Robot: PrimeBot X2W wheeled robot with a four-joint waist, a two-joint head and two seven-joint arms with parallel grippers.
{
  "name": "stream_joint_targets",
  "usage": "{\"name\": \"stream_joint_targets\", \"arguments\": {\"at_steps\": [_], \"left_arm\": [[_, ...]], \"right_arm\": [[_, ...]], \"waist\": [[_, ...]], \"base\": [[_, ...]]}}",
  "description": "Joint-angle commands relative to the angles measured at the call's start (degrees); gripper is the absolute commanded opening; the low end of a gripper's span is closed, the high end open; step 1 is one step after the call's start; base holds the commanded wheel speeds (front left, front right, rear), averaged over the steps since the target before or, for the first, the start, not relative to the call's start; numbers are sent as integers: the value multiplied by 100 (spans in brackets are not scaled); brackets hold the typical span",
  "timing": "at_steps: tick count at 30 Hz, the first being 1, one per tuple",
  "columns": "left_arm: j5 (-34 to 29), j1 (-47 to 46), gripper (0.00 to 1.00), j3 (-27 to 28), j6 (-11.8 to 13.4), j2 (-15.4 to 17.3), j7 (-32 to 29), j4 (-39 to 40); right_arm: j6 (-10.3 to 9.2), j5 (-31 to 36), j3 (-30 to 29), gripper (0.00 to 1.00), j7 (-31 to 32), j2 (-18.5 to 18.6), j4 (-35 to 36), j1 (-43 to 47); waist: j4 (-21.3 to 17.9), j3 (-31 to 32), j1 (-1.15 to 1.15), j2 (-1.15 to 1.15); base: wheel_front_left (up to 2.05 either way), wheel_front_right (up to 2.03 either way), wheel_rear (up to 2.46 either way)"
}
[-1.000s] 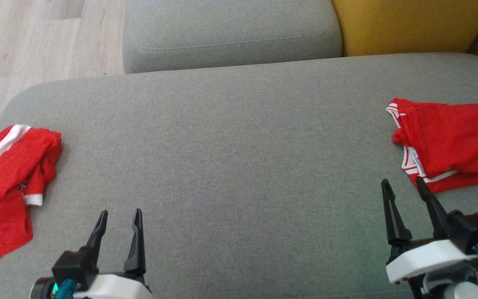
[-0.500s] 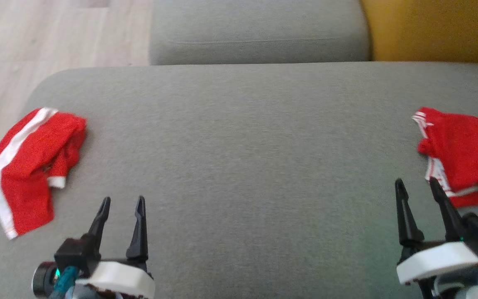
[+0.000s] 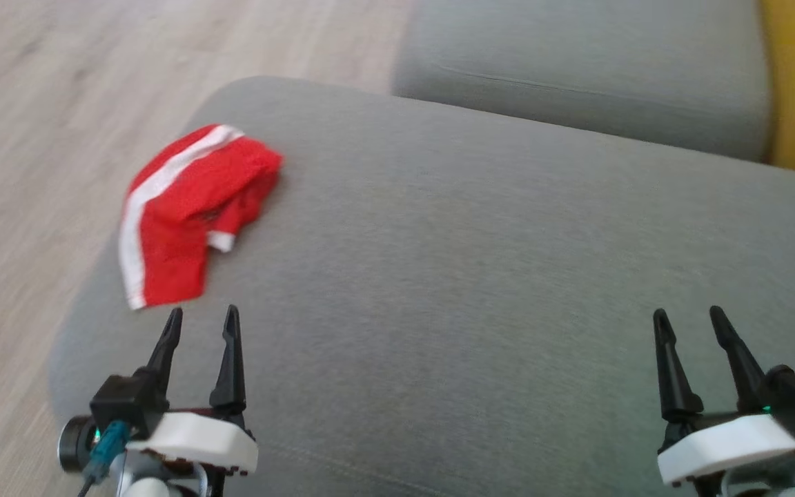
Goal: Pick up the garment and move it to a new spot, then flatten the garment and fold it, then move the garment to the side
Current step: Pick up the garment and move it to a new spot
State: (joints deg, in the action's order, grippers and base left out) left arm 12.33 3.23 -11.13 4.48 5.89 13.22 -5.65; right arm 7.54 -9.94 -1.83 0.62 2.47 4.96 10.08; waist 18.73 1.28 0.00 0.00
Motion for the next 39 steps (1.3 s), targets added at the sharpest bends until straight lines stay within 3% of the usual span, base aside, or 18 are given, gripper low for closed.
{"name": "stream_joint_targets", "arguments": {"at_steps": [1, 9, 24, 33, 39], "left_arm": [[16, -349, 100, 151, 4, -2, 77, 154], [22, -374, 100, 212, 15, 51, 134, 87], [31, -519, 100, 266, 74, 71, 165, 74], [92, -1381, 100, 531, 102, -20, 175, 90], [216, -2188, 100, 927, -47, -70, 176, -413]], "right_arm": [[-5, -31, 162, 100, 17, 41, 245, -182], [-5, -79, 315, 100, -1, 41, 223, -238], [-5, 17, 308, 100, 40, 41, 304, -386], [-5, 410, 369, 100, 474, 51, 787, -799], [-5, 533, 340, 100, 747, 231, 1148, -1141]], "waist": [[401, 21, 0, 0], [779, 22, 0, 0], [800, -190, 0, 0], [484, -1185, 0, 0], [178, -1985, 0, 0]], "base": [[0, 0, 0], [0, 0, 0], [0, 0, 0], [0, 0, 0], [0, 0, 0]]}}
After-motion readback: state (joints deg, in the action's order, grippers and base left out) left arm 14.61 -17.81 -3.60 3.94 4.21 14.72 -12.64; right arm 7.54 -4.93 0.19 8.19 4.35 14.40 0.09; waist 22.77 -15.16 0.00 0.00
